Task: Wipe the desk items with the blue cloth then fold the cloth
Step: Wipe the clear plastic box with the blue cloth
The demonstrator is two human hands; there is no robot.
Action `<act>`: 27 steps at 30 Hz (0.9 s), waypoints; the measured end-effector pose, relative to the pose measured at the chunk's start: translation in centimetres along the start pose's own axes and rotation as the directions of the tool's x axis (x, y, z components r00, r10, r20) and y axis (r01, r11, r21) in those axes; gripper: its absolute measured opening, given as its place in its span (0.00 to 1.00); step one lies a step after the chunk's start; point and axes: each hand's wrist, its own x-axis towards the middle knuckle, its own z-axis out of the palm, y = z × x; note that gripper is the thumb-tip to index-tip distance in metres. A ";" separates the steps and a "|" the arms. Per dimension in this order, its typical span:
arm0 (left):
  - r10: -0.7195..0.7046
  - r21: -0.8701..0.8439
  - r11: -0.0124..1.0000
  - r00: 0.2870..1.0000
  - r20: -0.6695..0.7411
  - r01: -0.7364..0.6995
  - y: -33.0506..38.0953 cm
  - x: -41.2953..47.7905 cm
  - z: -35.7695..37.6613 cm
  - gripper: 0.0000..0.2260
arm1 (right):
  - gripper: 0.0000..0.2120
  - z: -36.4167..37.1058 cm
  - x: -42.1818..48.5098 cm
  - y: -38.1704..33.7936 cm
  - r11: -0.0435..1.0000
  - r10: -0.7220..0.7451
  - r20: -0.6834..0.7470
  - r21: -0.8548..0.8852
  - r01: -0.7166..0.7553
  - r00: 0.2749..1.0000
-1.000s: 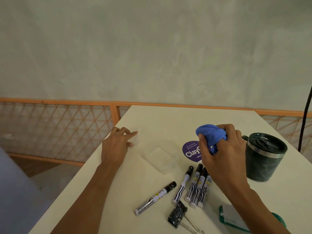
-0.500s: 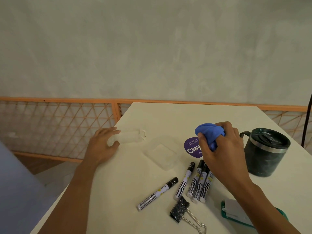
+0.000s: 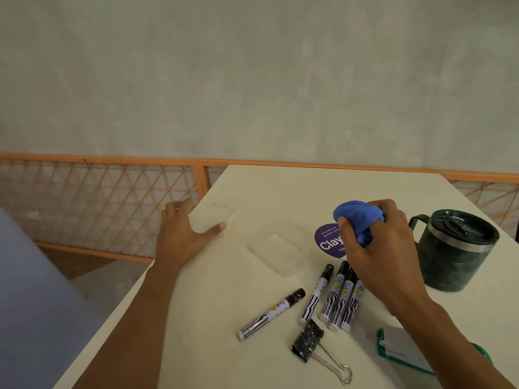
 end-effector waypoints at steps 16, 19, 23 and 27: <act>-0.096 -0.153 0.984 0.995 -0.039 0.089 0.4 0.4 1.2 0.46 | 0.15 0.2 -0.1 0.0 0.999 0.021 0.041 0.037 -0.023 0.999; -0.100 -0.139 0.986 0.995 -0.016 0.097 0.3 0.3 1.0 0.50 | 0.13 0.1 -0.1 0.1 0.999 0.012 0.040 0.046 -0.013 0.999; -0.126 -0.068 0.990 0.992 -0.006 0.125 -0.4 0.0 0.5 0.53 | 0.12 0.1 0.1 0.3 0.998 0.023 0.020 0.056 -0.024 1.000; -0.118 -0.007 0.993 0.993 -0.017 0.118 -0.6 -0.1 0.9 0.46 | 0.10 0.0 0.0 0.5 0.999 -0.001 0.013 0.048 0.000 1.000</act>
